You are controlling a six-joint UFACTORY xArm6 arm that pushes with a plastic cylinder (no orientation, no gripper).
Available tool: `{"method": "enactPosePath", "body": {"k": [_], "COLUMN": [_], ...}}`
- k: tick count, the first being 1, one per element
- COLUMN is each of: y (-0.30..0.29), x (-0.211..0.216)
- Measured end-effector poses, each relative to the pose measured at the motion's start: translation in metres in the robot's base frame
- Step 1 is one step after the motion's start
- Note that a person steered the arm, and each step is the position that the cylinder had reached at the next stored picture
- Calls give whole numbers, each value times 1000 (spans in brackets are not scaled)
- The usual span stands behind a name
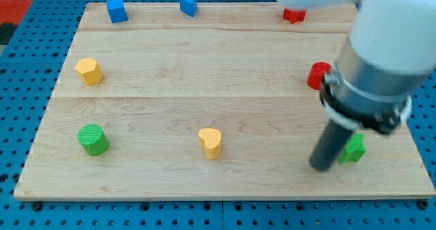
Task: Slightly move the red circle to the left of the board
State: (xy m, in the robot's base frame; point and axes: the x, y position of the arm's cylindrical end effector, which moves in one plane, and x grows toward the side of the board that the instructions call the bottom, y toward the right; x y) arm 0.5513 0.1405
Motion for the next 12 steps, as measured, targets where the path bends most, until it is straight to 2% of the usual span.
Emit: {"method": "enactPosePath", "body": {"k": [1,2,9,10,12], "y": [-11,-31,-22,-4,20], "x": [-79,-129,-130,-131,-101]}}
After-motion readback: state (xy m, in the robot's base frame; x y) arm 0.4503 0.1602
